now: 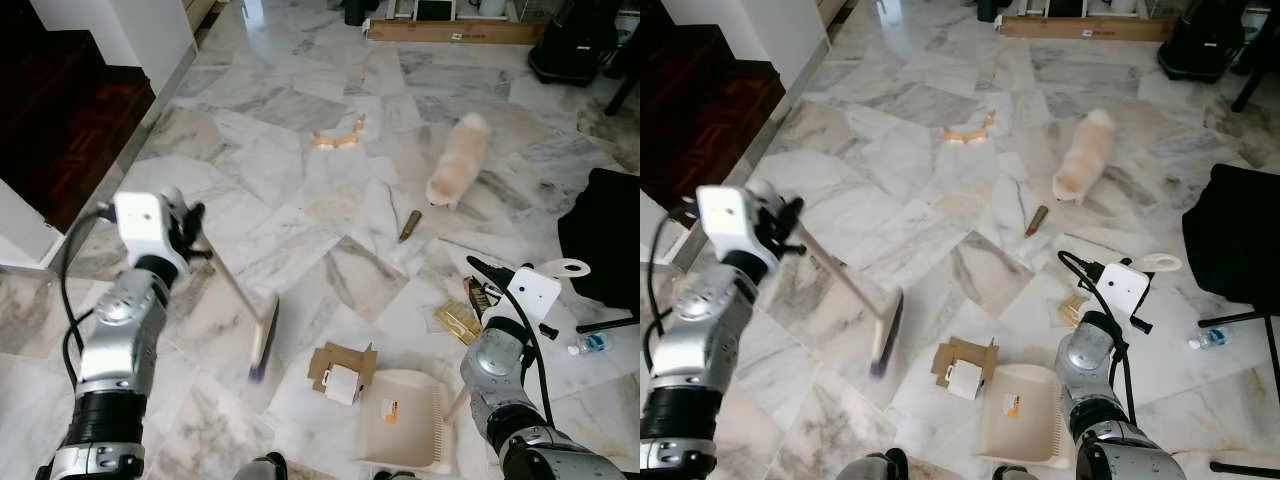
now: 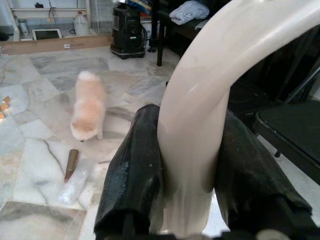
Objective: Sweep floor
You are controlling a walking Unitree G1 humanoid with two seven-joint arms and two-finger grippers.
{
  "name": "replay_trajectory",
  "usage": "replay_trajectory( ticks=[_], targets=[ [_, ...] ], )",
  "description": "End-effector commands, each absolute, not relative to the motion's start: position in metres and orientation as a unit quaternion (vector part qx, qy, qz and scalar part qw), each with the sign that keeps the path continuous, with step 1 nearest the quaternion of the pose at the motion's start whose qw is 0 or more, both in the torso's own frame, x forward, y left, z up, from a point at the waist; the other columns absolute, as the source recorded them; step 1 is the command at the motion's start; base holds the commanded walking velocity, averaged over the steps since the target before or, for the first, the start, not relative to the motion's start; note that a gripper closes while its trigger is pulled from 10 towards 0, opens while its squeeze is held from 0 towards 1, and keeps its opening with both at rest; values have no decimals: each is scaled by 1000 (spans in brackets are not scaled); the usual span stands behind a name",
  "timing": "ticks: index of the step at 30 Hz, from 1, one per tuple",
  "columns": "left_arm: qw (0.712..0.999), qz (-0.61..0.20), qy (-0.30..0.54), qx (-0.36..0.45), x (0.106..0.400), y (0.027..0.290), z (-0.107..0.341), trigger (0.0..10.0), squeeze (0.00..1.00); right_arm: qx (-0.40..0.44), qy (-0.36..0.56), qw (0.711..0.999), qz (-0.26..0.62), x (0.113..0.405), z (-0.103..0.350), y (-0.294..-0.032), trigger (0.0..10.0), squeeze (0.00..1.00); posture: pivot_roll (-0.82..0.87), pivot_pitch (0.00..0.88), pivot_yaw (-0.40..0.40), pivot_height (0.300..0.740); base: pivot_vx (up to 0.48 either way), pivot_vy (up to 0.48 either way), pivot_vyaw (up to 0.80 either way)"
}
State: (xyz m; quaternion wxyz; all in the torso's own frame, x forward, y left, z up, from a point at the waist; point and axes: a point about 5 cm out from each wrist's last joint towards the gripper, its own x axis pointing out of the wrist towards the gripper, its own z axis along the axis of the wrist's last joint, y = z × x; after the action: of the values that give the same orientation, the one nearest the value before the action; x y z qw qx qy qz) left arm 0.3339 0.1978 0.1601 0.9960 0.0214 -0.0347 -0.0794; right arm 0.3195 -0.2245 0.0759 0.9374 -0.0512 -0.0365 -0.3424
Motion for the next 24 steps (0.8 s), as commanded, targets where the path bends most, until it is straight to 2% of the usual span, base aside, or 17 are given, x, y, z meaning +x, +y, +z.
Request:
replay_trajectory(
  ticks=[1,9,16,24],
  targets=[
    [995,-84,-39,37,333,199,157,10000,0,-64,-35,938,-340,315,72,-226,10000,0,111,172,39,740,0,0,0],
    [997,-78,-13,7,330,190,128,10000,0,-72,-44,936,-341,313,73,-230,10000,0,87,193,28,740,0,0,0],
    [996,-85,-11,-6,331,181,120,10000,0,-76,-47,936,-341,312,73,-231,10000,0,75,202,25,740,0,0,0],
    [991,-116,2,-66,333,173,116,10000,0,-80,-50,935,-341,311,72,-231,10000,0,75,212,27,740,0,0,0]
  ],
)
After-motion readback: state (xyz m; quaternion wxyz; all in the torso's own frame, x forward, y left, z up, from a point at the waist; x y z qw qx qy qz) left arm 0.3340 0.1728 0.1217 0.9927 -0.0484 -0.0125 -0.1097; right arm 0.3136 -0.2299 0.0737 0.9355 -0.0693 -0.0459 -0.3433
